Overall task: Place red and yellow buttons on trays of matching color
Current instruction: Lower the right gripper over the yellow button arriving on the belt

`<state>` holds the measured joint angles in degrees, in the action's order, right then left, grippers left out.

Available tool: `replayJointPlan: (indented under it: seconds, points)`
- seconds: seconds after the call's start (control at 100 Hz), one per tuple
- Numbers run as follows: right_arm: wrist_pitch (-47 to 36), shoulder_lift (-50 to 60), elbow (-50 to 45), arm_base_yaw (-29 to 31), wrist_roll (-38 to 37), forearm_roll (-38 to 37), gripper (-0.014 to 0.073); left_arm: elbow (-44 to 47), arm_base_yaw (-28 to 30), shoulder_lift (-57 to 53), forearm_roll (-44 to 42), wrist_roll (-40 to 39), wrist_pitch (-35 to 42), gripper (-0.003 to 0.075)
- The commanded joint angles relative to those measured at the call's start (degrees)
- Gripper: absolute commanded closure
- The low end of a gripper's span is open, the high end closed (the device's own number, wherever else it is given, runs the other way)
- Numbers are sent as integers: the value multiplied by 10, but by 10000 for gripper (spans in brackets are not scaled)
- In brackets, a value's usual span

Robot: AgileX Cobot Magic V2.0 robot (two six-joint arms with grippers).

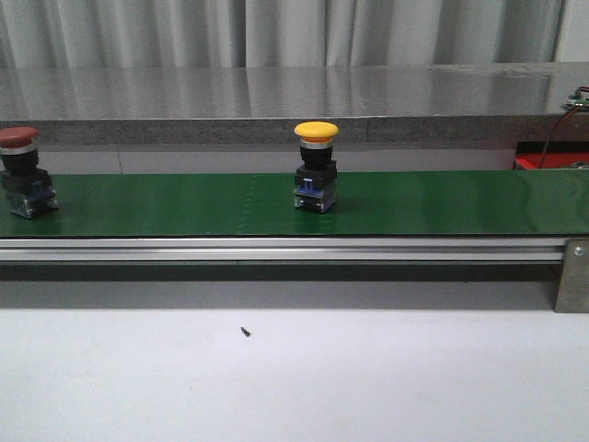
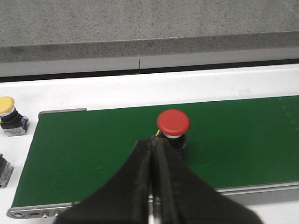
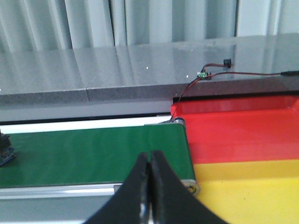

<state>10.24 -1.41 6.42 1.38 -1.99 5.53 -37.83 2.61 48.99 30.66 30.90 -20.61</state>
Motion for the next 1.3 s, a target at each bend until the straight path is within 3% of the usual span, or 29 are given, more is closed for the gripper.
replayJointPlan:
  seconds: [0.0,0.17,0.38,0.56,0.82,0.91,1.08,1.13,1.29]
  points:
    - [34,-50,66,0,1,5,662,-16,-8,-3,9,2,42,740]
    - [206,-198,213,0,1,5,662,-16,-9,-3,8,2,47,740]
    - [328,-378,372,0,3,5,662,-16,-9,-3,8,2,47,740]
    - [362,-484,442,0,3,8,662,-16,-9,-3,8,2,47,740]
    - [372,-558,452,0,32,46,642,-16,-9,-3,8,2,47,740]
    - [378,-575,453,0,60,79,530,-16,-9,-3,8,2,47,740]
    - [353,-593,457,0,108,160,144,-16,-9,-3,8,2,47,740]
    - [356,-601,463,0,134,180,69,-16,-9,-3,8,2,47,740]
    - [394,-652,506,0,165,201,43,-16,-9,-3,8,2,47,740]
